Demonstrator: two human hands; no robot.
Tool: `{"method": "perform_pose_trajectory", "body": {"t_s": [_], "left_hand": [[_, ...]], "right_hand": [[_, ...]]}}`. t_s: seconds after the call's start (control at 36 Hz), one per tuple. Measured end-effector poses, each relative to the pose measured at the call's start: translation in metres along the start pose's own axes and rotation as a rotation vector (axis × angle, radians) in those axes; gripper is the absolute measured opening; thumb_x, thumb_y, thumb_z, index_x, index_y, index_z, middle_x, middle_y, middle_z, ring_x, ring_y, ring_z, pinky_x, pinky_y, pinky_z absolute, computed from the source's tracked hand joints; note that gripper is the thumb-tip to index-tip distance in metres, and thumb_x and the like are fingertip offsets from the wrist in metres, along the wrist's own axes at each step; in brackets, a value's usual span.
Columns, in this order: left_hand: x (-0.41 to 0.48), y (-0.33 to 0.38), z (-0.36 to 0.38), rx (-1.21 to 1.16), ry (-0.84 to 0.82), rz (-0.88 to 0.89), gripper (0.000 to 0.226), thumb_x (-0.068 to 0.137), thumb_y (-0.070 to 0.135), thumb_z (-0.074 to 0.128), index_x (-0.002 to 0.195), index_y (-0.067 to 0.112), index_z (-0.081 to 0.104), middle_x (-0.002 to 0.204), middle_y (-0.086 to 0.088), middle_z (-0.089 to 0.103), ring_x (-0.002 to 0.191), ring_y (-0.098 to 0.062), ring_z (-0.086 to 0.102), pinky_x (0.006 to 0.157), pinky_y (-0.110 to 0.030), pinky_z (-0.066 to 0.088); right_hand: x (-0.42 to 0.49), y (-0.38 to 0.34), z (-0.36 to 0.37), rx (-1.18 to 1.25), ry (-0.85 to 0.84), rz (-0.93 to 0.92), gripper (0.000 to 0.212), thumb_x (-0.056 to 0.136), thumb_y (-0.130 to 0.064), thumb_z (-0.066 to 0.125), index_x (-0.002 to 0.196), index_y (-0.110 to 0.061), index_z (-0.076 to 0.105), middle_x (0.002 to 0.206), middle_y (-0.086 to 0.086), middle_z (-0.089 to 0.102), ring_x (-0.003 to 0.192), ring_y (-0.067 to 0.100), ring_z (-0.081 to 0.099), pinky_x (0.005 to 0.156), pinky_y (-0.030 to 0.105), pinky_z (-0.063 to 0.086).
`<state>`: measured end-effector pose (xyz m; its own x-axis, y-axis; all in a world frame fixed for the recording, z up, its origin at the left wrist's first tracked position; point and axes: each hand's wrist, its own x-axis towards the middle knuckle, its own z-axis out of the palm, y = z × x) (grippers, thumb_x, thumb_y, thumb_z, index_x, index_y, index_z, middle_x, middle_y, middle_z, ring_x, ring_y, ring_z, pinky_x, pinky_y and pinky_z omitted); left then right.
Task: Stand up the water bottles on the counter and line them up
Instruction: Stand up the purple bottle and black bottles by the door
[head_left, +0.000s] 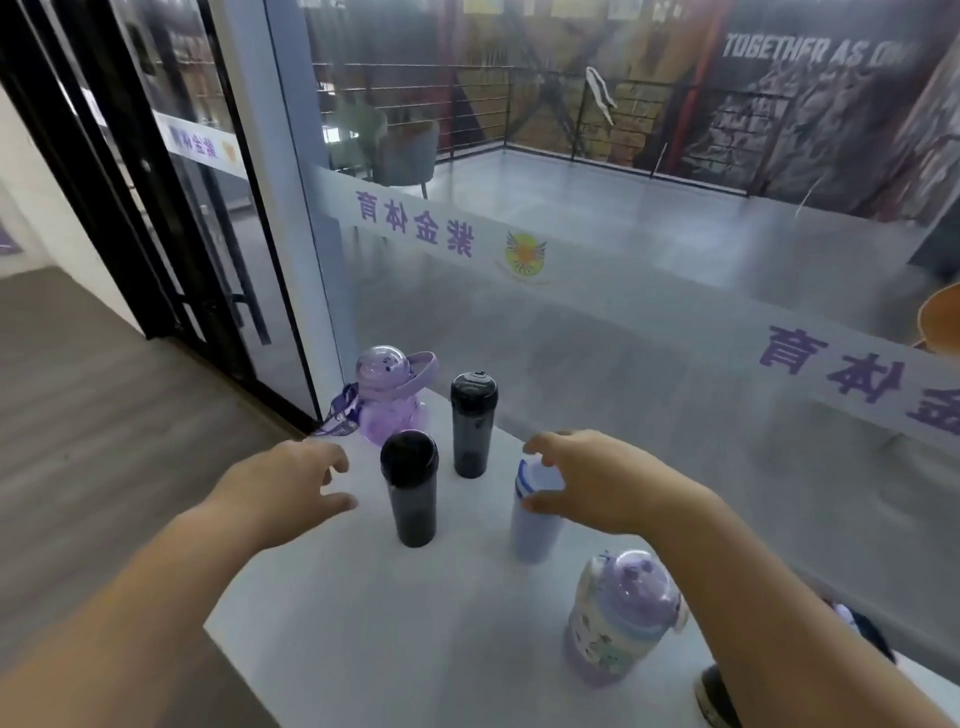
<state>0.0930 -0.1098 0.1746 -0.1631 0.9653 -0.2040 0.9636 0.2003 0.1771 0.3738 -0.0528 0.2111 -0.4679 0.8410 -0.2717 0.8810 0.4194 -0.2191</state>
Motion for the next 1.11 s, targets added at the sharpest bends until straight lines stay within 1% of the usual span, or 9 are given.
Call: {"method": "perform_pose_trajectory", "body": {"t_s": [0.28,0.39,0.47,0.58,0.67,0.72,0.83,0.94,1.11], "left_hand": [[0.095,-0.048,0.002,-0.125,0.010,0.013,0.032,0.080,0.048,0.065,0.107,0.032,0.058,0.097,0.013,0.060,0.087,-0.010,0.060,0.081,-0.031,0.052],[0.142,-0.062,0.004,-0.197,0.064,0.038,0.017,0.076,0.046,0.068,0.084,0.032,0.061,0.086,0.011,0.064,0.077,-0.011,0.061,0.074,-0.034,0.055],[0.177,-0.065,0.001,-0.235,0.136,0.060,0.018,0.074,0.044,0.069,0.076,0.028,0.060,0.081,0.005,0.065,0.072,-0.015,0.061,0.067,-0.034,0.055],[0.220,-0.066,-0.003,-0.277,0.150,0.132,0.034,0.074,0.041,0.074,0.099,0.024,0.061,0.102,-0.002,0.062,0.086,-0.020,0.061,0.075,-0.033,0.052],[0.245,-0.065,-0.001,-0.258,0.115,0.201,0.058,0.072,0.044,0.075,0.122,0.025,0.053,0.121,-0.005,0.054,0.107,-0.025,0.055,0.089,-0.037,0.047],[0.258,-0.063,0.001,-0.262,0.062,0.234,0.067,0.072,0.045,0.075,0.129,0.026,0.046,0.127,-0.005,0.047,0.111,-0.027,0.051,0.092,-0.038,0.046],[0.282,-0.061,0.007,-0.235,-0.054,0.277,0.076,0.070,0.051,0.073,0.134,0.031,0.038,0.132,-0.002,0.042,0.110,-0.025,0.052,0.094,-0.041,0.049],[0.299,-0.056,0.012,-0.240,-0.105,0.264,0.079,0.067,0.056,0.072,0.133,0.033,0.037,0.125,-0.003,0.047,0.110,-0.027,0.052,0.093,-0.041,0.048],[0.318,-0.056,0.015,-0.306,-0.178,0.351,0.079,0.065,0.038,0.074,0.135,0.033,0.037,0.131,0.002,0.043,0.113,-0.025,0.050,0.096,-0.036,0.046]], "right_hand": [[0.086,-0.001,-0.013,-0.023,0.061,0.011,0.051,0.089,-0.047,0.057,0.134,-0.028,0.042,0.131,-0.003,0.056,0.113,0.023,0.056,0.089,0.035,0.048],[0.115,-0.002,-0.011,-0.032,0.098,0.066,0.044,0.091,-0.045,0.055,0.130,-0.026,0.046,0.125,-0.002,0.059,0.110,0.023,0.056,0.086,0.033,0.047],[0.138,-0.002,-0.003,-0.003,0.130,0.145,0.041,0.090,-0.044,0.056,0.125,-0.024,0.049,0.120,0.001,0.060,0.107,0.023,0.057,0.086,0.033,0.049],[0.167,-0.007,0.010,0.062,0.143,0.258,0.044,0.087,-0.046,0.058,0.125,-0.025,0.048,0.124,-0.001,0.056,0.110,0.022,0.055,0.089,0.036,0.049],[0.188,-0.012,0.016,0.104,0.150,0.318,0.047,0.087,-0.045,0.058,0.127,-0.025,0.047,0.126,0.000,0.052,0.114,0.021,0.051,0.090,0.036,0.047],[0.199,-0.015,0.020,0.132,0.155,0.355,0.049,0.087,-0.047,0.058,0.129,-0.025,0.045,0.125,0.001,0.051,0.115,0.022,0.049,0.092,0.037,0.046],[0.216,-0.023,0.027,0.174,0.165,0.411,0.057,0.086,-0.053,0.056,0.133,-0.026,0.041,0.126,0.000,0.049,0.112,0.024,0.051,0.091,0.038,0.047],[0.230,-0.028,0.033,0.176,0.125,0.448,0.062,0.086,-0.058,0.053,0.135,-0.024,0.036,0.130,0.002,0.046,0.112,0.026,0.052,0.090,0.039,0.049],[0.244,-0.031,0.036,0.204,0.099,0.480,0.061,0.086,-0.053,0.055,0.136,-0.023,0.034,0.130,0.005,0.045,0.111,0.027,0.051,0.089,0.037,0.047]]}}
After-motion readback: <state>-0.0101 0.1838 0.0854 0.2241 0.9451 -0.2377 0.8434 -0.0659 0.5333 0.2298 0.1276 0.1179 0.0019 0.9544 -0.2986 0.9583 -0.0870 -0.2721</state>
